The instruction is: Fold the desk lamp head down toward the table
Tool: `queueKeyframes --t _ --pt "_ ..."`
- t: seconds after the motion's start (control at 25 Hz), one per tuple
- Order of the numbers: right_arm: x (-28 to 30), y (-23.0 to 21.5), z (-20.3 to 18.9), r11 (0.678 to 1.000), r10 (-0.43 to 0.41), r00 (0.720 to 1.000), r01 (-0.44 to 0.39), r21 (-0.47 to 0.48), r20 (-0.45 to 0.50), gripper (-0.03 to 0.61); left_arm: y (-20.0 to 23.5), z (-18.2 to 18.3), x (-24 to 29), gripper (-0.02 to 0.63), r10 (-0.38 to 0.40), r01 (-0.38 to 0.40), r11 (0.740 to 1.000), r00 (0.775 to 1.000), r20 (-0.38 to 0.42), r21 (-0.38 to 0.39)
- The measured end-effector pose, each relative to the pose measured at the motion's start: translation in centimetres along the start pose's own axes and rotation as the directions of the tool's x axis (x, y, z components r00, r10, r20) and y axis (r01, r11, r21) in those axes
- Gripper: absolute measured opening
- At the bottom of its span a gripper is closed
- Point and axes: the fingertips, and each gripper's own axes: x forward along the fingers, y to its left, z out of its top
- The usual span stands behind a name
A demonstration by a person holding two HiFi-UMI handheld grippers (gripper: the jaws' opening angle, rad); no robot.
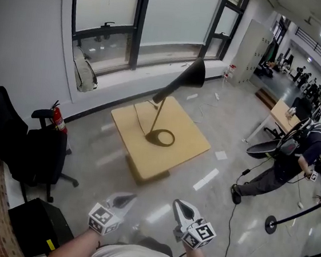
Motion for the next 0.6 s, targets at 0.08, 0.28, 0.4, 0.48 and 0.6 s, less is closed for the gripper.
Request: queueKeyframes --t 0.08,0.28,0.4,0.48,0.6 --pt "0.5 -0.2 -0.3 1.000 0.010 1.000 -0.010 0.005 -0.010 0.012 0.2 0.1 0.2 0.000 0.005 -0.005 1.000 1.000 -0.001 -0.001" --pt "2.4 -1.6 -0.2 1.000 0.026 0.999 -0.026 0.003 -0.024 0.012 1.5 0.0 1.0 0.000 0.029 -0.029 1.000 1.000 -0.009 0.003" --pt "3.9 -2.7 0.1 0.999 0.043 0.999 -0.043 0.002 -0.022 0.012 2.9 0.6 1.7 0.000 0.052 -0.052 0.999 0.999 -0.012 0.005" --pt "4.9 -3.5 0.1 0.999 0.054 0.998 -0.054 0.008 -0.016 0.012 3.6 1.0 2.5 0.000 0.060 -0.060 0.998 0.998 -0.013 0.004" --pt "6.2 -4.8 0.3 0.998 0.066 0.998 -0.065 0.025 -0.016 0.012 4.3 1.2 4.0 0.000 0.057 -0.056 0.998 0.998 -0.024 0.005"
